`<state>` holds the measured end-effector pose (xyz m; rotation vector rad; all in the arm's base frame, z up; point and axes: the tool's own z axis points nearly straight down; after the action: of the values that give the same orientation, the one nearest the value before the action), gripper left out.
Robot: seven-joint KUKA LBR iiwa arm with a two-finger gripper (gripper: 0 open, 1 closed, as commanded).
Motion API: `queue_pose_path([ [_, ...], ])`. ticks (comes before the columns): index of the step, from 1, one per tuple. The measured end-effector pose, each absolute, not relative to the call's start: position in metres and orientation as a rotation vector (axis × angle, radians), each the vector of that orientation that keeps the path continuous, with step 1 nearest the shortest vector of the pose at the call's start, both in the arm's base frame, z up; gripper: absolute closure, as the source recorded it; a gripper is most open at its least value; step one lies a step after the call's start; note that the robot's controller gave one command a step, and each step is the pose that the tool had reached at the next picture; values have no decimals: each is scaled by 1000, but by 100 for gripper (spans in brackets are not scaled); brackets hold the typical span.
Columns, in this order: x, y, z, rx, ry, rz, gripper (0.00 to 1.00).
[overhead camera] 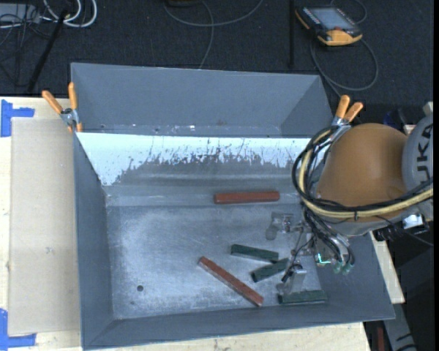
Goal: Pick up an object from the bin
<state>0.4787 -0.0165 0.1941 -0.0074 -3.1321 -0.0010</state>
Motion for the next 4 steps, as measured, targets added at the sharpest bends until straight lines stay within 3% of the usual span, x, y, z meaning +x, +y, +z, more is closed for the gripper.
queue_pose_path([
  [1, 483, -41, 70, 435, -3123, 0, 0],
  [4, 487, -40, 72, 435, -3115, 0, 0],
])
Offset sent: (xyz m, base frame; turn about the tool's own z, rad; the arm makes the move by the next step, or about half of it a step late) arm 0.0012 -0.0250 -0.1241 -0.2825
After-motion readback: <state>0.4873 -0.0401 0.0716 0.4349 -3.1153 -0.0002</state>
